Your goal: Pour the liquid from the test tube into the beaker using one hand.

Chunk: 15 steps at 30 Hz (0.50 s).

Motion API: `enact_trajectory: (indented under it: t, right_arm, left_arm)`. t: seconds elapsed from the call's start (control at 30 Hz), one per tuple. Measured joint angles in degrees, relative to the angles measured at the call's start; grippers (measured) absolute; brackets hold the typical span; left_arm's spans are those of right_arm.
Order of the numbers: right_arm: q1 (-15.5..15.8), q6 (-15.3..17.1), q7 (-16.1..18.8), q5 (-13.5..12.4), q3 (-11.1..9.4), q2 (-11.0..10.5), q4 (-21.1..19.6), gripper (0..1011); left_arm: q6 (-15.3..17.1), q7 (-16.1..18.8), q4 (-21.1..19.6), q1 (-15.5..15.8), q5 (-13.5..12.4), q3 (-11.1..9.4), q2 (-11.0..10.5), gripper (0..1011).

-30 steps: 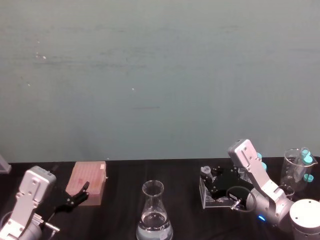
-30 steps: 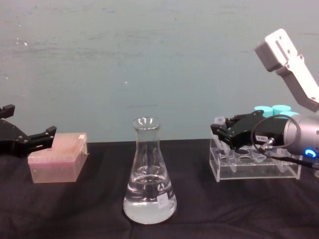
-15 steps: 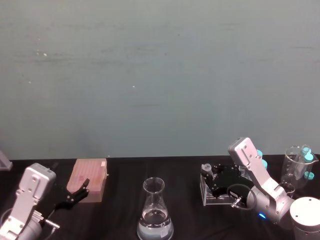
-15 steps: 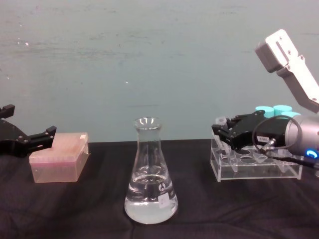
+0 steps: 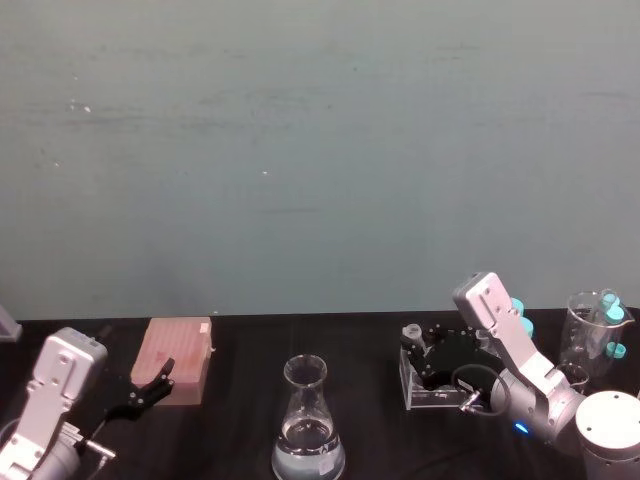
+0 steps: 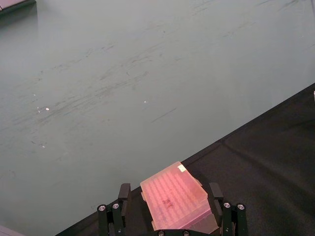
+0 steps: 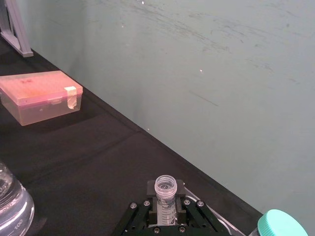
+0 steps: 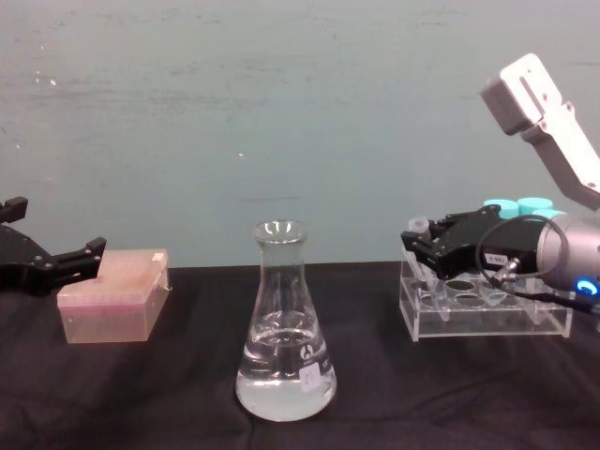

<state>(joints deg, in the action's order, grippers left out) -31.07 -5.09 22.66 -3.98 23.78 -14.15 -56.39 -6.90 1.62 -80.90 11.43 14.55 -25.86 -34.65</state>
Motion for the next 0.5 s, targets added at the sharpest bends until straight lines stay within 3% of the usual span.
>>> enact_trajectory:
  t: [0.5]
  right_arm:
    - [0.9,-0.4,-0.1,0.4,-1.3,0.4,-1.1,199]
  left_arm:
    - [0.0,0.0,0.0,0.0,0.0,0.0,0.0,1000]
